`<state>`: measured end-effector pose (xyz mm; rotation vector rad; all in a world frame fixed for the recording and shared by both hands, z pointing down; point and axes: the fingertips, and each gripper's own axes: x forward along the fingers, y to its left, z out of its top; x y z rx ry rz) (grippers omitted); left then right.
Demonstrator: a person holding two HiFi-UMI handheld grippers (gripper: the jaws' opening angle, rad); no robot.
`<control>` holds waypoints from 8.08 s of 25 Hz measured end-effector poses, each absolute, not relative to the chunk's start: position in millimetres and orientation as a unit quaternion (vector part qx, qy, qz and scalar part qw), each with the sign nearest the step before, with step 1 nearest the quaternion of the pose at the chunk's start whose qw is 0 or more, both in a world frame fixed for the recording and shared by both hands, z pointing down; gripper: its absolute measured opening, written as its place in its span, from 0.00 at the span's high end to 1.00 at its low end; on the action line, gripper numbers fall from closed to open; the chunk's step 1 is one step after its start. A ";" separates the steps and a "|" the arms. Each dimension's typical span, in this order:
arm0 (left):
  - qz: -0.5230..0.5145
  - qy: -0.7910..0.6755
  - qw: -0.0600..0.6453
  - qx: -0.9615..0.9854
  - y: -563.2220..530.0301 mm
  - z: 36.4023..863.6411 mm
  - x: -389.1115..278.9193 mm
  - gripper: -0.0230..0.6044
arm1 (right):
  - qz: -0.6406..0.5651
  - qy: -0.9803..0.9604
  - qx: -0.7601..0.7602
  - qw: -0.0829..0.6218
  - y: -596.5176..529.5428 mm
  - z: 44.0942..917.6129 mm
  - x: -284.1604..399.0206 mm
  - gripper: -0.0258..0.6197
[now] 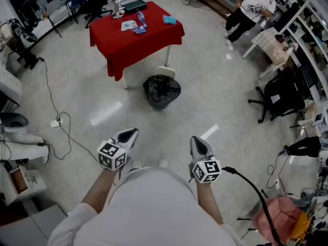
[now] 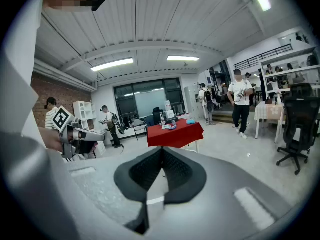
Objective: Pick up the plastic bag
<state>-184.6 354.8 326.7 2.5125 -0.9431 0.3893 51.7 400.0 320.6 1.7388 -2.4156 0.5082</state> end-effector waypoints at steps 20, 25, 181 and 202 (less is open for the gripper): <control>0.147 -0.360 0.209 0.897 356.4 332.2 -159.7 0.96 | 0.174 -0.820 0.542 0.063 396.0 328.0 74.7 0.96; 0.149 -0.367 0.188 0.899 356.2 330.6 -149.7 0.96 | 0.163 -0.834 0.521 0.079 395.3 331.8 83.2 0.96; 0.355 -0.352 0.260 0.826 -91.5 607.1 -132.7 0.96 | 0.403 -0.792 0.436 0.138 -51.3 614.0 158.6 0.96; 0.310 -0.374 0.205 0.850 -24.4 460.0 -146.4 0.96 | 0.339 -0.826 0.443 0.086 5.6 465.2 162.8 0.96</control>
